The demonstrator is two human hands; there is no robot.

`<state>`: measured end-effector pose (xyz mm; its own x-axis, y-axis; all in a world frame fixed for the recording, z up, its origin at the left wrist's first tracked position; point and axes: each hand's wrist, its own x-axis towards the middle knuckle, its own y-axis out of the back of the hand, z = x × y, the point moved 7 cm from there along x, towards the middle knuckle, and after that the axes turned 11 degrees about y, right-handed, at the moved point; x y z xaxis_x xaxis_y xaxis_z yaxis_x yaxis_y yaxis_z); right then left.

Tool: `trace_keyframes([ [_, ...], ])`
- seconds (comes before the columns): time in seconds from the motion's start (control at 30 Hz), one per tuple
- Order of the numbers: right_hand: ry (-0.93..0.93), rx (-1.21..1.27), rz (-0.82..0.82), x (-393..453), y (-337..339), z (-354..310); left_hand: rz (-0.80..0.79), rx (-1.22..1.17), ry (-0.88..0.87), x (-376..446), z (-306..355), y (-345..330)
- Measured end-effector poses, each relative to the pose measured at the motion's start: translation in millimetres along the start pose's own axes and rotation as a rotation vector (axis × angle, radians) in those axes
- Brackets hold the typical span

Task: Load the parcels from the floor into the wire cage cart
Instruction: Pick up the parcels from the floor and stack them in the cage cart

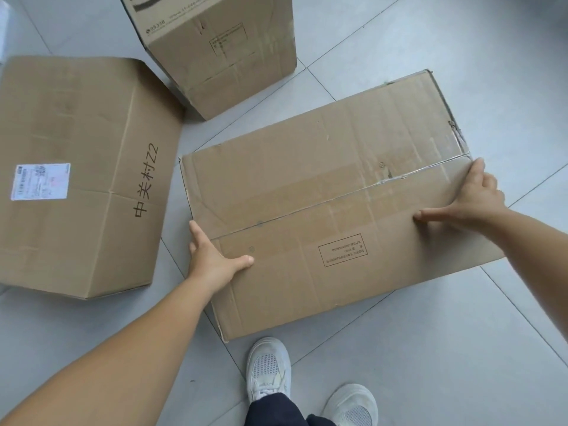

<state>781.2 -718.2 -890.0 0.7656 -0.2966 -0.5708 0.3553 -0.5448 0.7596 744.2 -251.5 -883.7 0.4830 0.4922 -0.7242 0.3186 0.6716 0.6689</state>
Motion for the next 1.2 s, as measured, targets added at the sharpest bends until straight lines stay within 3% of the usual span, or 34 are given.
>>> trace_keyframes([
  [0.43, -0.050, 0.108, 0.055, -51.0, 51.8, -4.9, -0.008, -0.070, -0.030, -40.6, 13.7, 45.5],
  [1.2, -0.041, 0.300, 0.361, -322.4, 356.9, -72.1, 0.047, -0.108, -0.414, -320.7, 150.4, 303.4],
])
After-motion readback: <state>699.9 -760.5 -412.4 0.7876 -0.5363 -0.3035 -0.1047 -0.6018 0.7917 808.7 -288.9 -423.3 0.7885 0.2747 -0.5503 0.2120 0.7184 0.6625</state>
